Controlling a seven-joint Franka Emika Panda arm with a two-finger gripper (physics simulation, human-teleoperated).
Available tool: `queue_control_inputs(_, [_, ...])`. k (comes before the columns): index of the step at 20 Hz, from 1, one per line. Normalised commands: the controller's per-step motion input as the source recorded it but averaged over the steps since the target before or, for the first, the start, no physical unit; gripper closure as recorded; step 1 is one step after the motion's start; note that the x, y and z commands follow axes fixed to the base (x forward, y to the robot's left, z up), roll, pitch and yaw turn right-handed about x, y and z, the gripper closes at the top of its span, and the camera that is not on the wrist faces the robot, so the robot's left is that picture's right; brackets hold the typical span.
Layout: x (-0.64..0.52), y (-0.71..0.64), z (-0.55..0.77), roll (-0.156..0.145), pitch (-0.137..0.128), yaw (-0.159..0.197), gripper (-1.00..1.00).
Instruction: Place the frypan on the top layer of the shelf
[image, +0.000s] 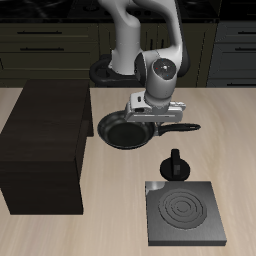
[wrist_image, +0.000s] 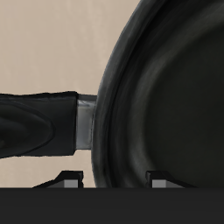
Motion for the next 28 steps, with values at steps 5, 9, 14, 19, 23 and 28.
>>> queue_control_inputs(5, [-0.02, -0.05, 0.1, -0.006, -0.017, -0.004, 1.0])
queue_control_inputs(9, [0.0, -0.01, 0.1, -0.003, -0.009, 0.01, 1.0])
queue_control_inputs(14, [0.03, 0.03, 0.1, -0.007, -0.019, 0.019, 1.0])
queue_control_inputs(19, [0.03, 0.14, 0.14, -0.001, -0.02, 0.032, 1.0])
queue_control_inputs(23, [0.04, 0.15, 0.15, -0.008, -0.031, 0.046, 1.0])
queue_control_inputs(28, [0.02, 0.1, 0.16, 0.004, -0.026, 0.024, 1.0])
